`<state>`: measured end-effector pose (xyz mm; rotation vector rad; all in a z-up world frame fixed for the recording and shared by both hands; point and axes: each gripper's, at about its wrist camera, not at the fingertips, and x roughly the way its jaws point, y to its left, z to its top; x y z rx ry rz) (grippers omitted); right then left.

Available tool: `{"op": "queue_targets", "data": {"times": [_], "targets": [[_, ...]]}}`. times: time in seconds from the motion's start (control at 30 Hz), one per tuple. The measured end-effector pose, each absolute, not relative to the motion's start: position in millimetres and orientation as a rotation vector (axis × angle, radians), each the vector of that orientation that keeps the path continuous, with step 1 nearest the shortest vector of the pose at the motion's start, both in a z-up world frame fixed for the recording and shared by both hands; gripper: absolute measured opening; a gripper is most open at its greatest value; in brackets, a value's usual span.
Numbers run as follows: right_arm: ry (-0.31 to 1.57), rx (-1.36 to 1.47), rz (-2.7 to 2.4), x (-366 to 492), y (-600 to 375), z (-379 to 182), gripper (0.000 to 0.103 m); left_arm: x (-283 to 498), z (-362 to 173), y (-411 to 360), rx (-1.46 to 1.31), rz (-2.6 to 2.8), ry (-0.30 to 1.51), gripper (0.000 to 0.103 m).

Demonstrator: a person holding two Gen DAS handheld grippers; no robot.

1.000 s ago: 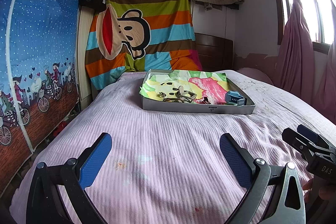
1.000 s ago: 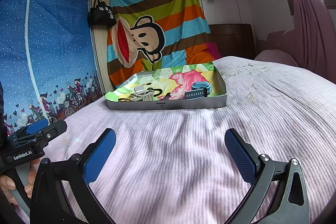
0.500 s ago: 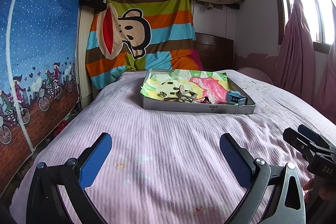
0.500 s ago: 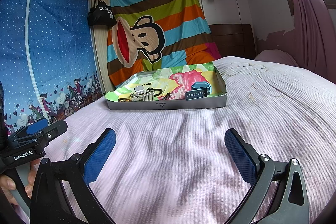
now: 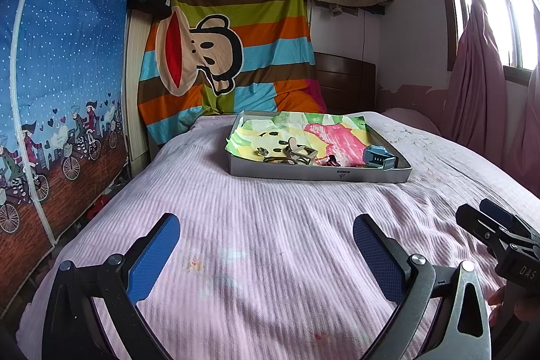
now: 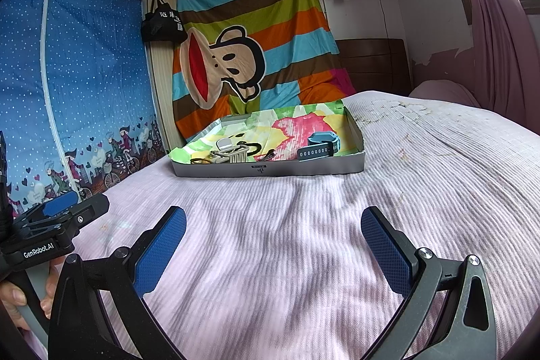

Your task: Organize jewelry

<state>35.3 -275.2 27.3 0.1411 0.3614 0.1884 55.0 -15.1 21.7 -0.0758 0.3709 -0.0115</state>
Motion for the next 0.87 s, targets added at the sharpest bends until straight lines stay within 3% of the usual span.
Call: {"op": "queue_targets", "data": {"times": [0.87], "targets": [[0.36, 0.139, 0.191, 34.9, -275.2, 26.7, 0.102, 55.6, 22.8, -13.2, -0.072, -0.002, 0.38, 0.103]]}}
